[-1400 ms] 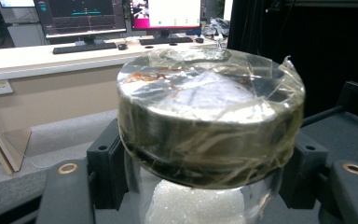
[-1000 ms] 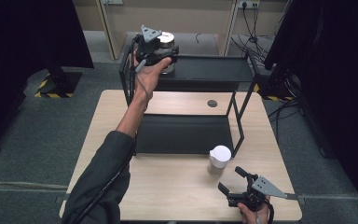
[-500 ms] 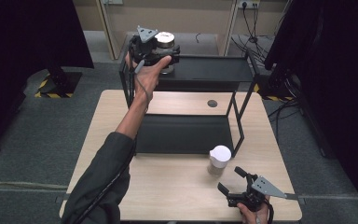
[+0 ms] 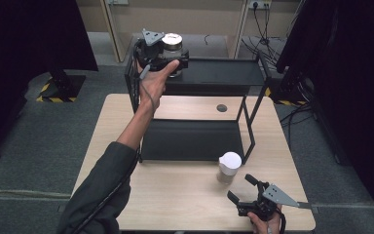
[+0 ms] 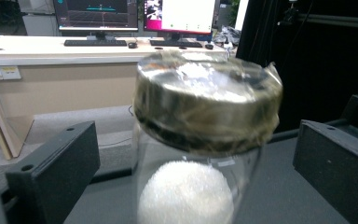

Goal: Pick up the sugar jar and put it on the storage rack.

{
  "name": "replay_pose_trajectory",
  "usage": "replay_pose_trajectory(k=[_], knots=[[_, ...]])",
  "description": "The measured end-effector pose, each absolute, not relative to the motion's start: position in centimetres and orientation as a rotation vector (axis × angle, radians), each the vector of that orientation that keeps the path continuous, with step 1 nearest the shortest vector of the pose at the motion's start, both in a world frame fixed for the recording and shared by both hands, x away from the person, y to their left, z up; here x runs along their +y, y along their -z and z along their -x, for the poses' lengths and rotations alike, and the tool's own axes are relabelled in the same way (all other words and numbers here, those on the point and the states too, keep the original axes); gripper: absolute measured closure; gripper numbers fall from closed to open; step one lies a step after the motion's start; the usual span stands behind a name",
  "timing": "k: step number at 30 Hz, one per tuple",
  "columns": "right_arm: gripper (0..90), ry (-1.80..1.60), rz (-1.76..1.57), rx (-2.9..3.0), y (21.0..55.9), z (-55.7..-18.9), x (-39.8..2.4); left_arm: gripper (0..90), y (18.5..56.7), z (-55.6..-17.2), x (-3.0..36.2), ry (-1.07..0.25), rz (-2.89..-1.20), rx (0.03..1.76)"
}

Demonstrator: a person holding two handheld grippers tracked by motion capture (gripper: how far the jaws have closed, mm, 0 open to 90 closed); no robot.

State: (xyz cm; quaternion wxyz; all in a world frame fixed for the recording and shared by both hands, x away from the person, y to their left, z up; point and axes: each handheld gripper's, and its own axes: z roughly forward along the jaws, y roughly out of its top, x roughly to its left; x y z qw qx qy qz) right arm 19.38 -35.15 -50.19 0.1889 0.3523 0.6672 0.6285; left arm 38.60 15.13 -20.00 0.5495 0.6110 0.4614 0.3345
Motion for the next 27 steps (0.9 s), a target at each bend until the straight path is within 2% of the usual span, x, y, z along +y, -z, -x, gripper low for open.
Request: replay_pose_trajectory(k=[10,27], knots=[[0.7,-1.766,-0.989,1.876,50.2,-19.3,-35.1,0.1,20.1,-36.9,15.0,-0.790,-1.449,1.093],[0.7,-1.765,-0.992,1.875,50.2,-19.4,-35.1,0.1,21.5,-34.0,15.6,-0.741,-1.469,0.993]])
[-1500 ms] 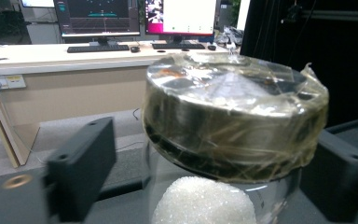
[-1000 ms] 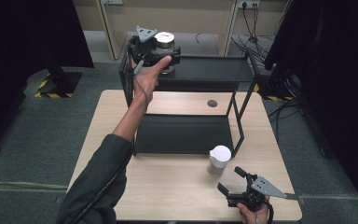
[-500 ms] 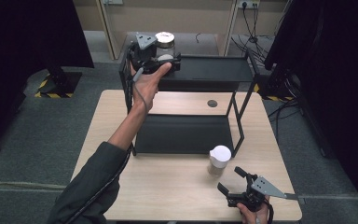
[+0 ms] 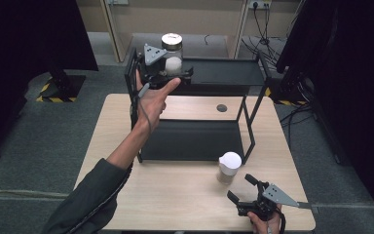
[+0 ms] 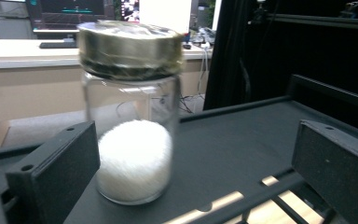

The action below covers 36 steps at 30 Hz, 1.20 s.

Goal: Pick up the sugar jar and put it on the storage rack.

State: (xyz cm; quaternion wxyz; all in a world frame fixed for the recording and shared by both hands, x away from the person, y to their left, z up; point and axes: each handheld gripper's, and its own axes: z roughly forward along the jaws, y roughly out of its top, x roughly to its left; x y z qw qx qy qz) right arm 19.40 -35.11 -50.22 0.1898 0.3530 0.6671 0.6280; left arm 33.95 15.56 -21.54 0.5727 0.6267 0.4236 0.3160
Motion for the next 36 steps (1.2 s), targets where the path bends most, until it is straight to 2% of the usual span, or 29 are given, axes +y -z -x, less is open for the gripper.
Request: replay_pose_trajectory(k=[12,21,36], knots=[[0.7,-1.763,-0.993,1.876,50.2,-19.4,-35.1,0.1,23.2,-31.4,16.3,-0.683,-1.485,0.910],[0.7,-1.764,-0.993,1.876,50.2,-19.4,-35.1,0.1,25.7,-30.0,16.6,-0.595,-1.511,0.836],[0.7,-1.763,-0.992,1.875,50.2,-19.4,-35.1,0.1,29.7,-28.2,17.5,-0.531,-1.513,0.758]])
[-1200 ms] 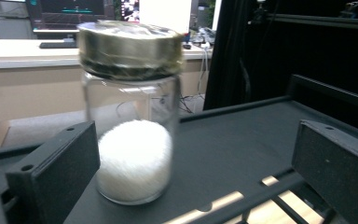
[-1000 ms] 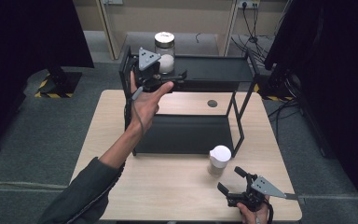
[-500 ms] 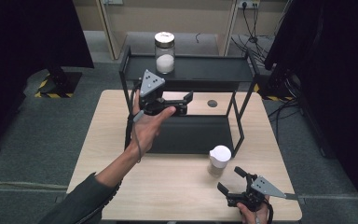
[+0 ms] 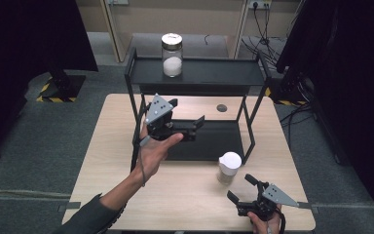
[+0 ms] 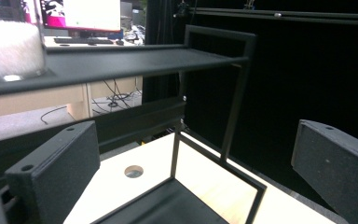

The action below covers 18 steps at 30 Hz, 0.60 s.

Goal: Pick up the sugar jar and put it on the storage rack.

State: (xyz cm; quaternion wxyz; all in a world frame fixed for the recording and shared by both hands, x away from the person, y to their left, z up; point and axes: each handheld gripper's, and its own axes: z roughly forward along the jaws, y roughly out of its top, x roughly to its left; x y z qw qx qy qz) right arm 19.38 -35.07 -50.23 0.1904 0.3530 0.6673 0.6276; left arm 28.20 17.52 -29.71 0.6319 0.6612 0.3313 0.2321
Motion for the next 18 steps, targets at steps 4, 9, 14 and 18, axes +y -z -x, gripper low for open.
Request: replay_pose_trajectory(k=[4,9,14,18], knots=[[0.7,-1.765,-0.991,1.874,50.2,-19.4,-35.1,0.1,30.9,-27.7,18.0,-0.521,-1.530,0.736],[0.7,-1.763,-0.989,1.876,50.2,-19.4,-35.0,0.1,32.8,-27.0,18.6,-0.519,-1.531,0.723],[0.7,-1.763,-0.988,1.876,50.2,-19.4,-35.0,0.1,35.7,-26.3,19.3,-0.493,-1.541,0.715],[0.7,-1.764,-0.993,1.876,50.3,-19.4,-35.0,0.1,36.8,-25.9,19.4,-0.498,-1.545,0.713]])
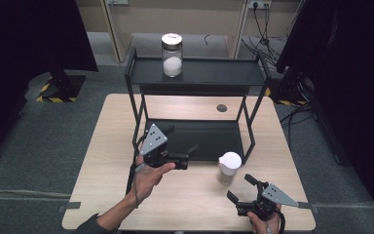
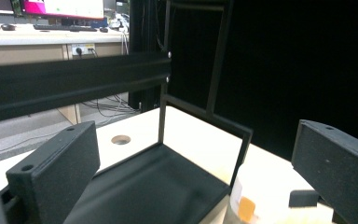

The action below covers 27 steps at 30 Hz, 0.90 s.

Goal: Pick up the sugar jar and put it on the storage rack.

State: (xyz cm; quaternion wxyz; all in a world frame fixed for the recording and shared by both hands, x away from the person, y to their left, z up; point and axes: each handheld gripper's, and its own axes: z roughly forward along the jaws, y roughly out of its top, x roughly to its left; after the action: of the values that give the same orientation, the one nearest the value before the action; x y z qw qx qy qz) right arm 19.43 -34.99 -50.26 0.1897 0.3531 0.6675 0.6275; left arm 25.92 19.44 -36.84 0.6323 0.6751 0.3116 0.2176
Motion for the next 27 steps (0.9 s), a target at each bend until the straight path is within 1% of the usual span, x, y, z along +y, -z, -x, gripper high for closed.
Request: replay_pose_trajectory(k=[3,11,15,27], knots=[[0.6,-1.763,-0.987,1.878,50.3,-19.4,-35.0,0.1,37.9,-25.4,19.5,-0.511,-1.552,0.704],[0.6,-1.764,-0.991,1.878,50.3,-19.5,-34.9,0.1,40.4,-24.6,19.7,-0.479,-1.557,0.703],[0.7,-1.765,-0.992,1.877,50.3,-19.5,-35.0,0.1,41.7,-24.0,19.8,-0.484,-1.557,0.695],[0.7,-1.763,-0.993,1.878,50.3,-19.5,-34.9,0.1,44.3,-23.0,20.0,-0.468,-1.558,0.690]])
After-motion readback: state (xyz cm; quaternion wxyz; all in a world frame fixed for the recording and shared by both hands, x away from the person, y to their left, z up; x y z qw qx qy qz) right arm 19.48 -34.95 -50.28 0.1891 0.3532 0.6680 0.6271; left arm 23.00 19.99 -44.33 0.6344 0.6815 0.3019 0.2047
